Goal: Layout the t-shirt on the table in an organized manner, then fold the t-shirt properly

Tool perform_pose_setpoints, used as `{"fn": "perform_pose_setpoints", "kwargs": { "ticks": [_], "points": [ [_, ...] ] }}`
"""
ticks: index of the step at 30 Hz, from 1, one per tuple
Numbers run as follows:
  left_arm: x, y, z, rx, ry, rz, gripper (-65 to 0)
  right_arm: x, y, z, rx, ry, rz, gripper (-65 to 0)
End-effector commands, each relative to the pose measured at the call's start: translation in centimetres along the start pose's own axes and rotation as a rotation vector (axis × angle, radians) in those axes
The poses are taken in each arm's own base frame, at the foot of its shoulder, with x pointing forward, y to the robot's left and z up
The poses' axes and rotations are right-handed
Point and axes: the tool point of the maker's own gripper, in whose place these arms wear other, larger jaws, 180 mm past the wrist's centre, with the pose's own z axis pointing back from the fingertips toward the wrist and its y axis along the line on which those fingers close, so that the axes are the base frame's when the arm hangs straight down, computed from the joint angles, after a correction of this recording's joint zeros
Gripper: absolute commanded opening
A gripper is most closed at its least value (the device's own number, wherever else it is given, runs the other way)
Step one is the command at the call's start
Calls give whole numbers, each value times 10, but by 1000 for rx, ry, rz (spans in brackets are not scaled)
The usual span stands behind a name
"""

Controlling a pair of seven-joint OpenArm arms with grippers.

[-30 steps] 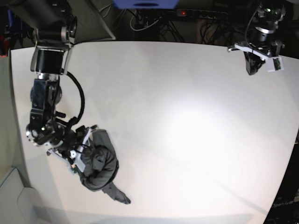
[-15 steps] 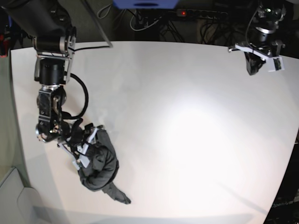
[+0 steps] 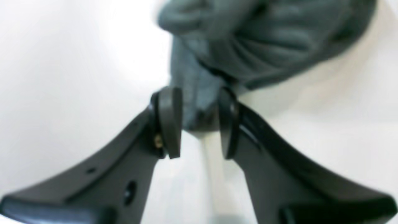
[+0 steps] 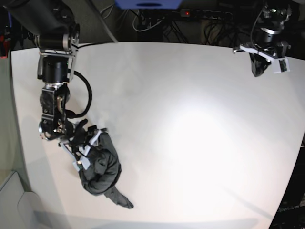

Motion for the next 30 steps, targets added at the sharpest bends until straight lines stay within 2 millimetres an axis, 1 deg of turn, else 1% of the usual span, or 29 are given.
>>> {"fn": "perform_pose_setpoints", "kwargs": {
  "ticks": [1,5,7,9,11,18,19,20,21,23,30],
  "points": [
    [10,0,2,-3,-33,-9,-648,31,-5,6,-10,-82,10,-441],
    [10,0,2,-2,-33,-11,-648,30,-5,5,-11,-84,8,-441],
    [10,0,2,-2,-33,-11,-648,23,-5,2,-4,-65,-5,-441],
    [9,0,2,-2,-32,-10,-648,7,-4,-6,11,-24,-35,-441],
    [9,0,2,-2,-32,-10,-648,0,-3,-12,21,-24,-59,-441],
    [9,0,2,-2,-32,-10,-648,-7,-1,-16,30,-28,-79,-446],
    [9,0,2,-2,-32,-10,-648,-7,-1,-16,30,-30,-79,-456],
    [9,0,2,-2,-32,-10,-648,-7,-1,-16,30,-30,-79,-479],
    [9,0,2,-2,-32,-10,-648,-8,-1,-16,30,-26,-79,-516],
    [9,0,2,-2,-32,-10,-648,-7,-1,-16,30,-25,-78,-644],
    [9,0,2,-2,-32,-10,-648,-5,-4,-14,25,-23,-73,-650]
  ]
}}
